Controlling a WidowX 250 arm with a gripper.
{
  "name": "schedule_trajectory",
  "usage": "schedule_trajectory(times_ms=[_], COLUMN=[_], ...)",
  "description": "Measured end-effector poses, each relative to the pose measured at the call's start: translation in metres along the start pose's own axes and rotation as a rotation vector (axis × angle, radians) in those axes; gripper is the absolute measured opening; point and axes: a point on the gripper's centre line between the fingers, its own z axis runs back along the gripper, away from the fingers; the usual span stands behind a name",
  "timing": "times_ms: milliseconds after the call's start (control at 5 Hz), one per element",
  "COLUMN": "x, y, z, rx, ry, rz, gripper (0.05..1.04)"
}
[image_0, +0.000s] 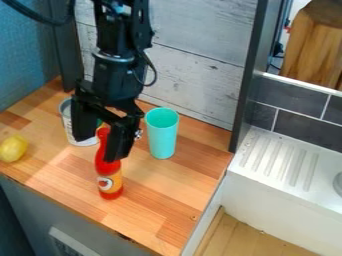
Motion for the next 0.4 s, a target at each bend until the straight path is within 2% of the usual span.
schedule_trajectory(times_ms=[200, 400], x=[0.0045, 0.0064], y=[0.0027, 0.0054], z=[-0.0032, -0.0039], rx=[0.011, 0.02], ry=[0.018, 0.026], rz=[0.031, 0.05], gripper=[1.001, 0.958])
